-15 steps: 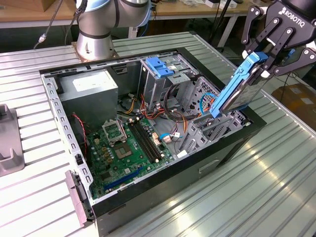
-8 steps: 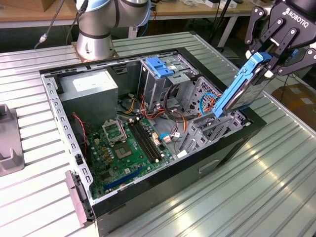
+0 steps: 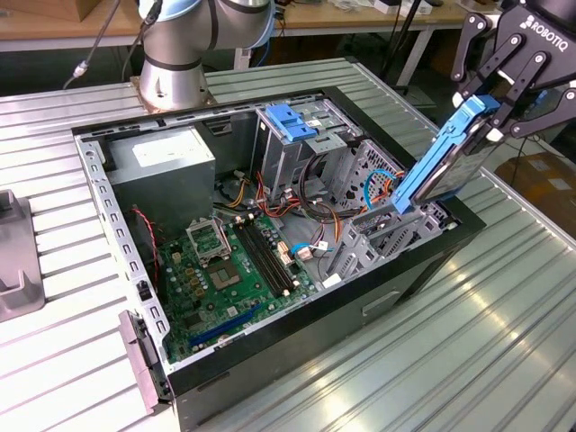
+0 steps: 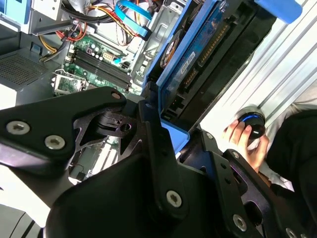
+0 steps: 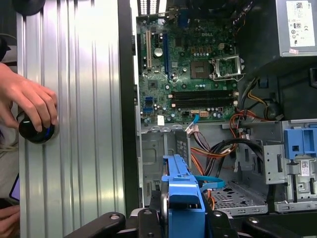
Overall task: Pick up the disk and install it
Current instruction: 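Pick up the disk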
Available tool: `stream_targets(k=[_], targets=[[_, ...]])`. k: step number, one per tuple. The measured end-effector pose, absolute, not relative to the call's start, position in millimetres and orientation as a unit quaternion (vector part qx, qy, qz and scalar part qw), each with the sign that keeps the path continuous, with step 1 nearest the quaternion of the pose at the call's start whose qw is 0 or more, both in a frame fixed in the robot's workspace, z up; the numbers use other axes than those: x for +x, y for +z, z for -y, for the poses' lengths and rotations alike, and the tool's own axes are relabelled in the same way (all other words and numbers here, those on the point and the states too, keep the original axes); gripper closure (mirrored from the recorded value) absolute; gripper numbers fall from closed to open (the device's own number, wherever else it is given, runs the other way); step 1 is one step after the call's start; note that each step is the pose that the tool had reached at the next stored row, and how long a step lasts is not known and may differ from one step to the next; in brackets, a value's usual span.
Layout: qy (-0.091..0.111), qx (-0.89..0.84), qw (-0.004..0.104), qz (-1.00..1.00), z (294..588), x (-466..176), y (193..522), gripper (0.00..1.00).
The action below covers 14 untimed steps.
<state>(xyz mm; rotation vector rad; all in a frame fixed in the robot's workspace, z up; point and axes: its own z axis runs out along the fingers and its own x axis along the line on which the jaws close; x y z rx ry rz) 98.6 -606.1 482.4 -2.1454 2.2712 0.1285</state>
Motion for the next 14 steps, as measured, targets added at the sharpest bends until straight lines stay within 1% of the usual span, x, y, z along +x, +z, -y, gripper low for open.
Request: stream_targets(k=[14], targets=[[0.041,-0.686,0.007,-0.726,609,112,482,0.63]])
